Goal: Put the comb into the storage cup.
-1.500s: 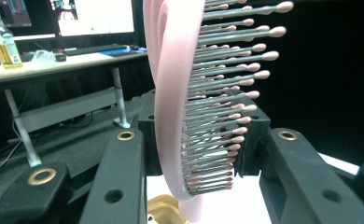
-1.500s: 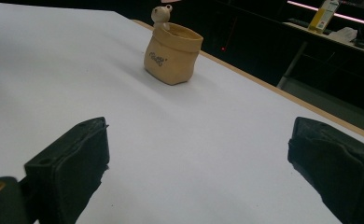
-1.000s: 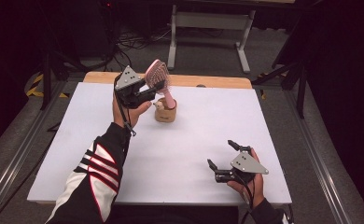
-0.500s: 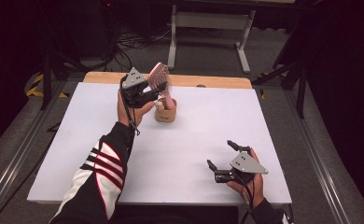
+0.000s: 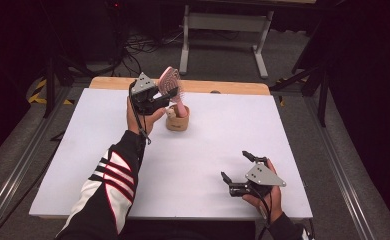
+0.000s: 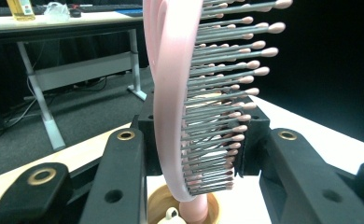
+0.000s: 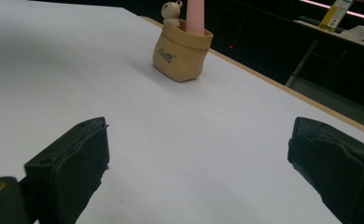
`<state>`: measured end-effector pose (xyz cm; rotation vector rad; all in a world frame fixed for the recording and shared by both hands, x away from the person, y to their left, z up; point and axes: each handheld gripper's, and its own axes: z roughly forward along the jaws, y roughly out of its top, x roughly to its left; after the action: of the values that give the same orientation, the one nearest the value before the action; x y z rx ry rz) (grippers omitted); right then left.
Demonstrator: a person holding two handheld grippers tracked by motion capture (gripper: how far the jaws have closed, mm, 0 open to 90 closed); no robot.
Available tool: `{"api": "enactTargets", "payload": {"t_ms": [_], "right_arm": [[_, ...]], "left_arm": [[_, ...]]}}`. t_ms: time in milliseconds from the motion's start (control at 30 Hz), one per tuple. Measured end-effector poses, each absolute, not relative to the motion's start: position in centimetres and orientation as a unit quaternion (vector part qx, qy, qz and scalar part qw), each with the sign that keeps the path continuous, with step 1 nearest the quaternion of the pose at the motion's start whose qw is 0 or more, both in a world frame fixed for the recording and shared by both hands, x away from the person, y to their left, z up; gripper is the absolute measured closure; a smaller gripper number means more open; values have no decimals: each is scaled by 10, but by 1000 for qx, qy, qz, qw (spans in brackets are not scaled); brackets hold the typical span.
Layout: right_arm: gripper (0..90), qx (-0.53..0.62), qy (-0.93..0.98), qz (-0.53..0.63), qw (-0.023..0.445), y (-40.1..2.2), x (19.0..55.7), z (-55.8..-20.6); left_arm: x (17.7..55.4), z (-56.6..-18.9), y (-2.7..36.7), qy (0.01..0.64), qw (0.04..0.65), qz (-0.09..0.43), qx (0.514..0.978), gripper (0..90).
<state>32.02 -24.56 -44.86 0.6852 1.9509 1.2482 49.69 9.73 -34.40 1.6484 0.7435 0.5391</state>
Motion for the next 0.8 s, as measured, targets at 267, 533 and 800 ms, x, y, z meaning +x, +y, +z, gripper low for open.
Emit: {"api": "enactTargets", "payload": {"t_ms": [267, 533, 800], "right_arm": [[62, 264, 757, 481, 354, -246, 320, -449], [62, 263, 759, 480, 353, -245, 320, -449], [61, 262, 761, 479, 351, -244, 320, -450]], "left_arm": [[495, -343, 99, 317, 589, 226, 709, 638], [492, -342, 97, 318, 566, 226, 726, 639], [500, -356, 91, 332, 559, 213, 730, 637]]}}
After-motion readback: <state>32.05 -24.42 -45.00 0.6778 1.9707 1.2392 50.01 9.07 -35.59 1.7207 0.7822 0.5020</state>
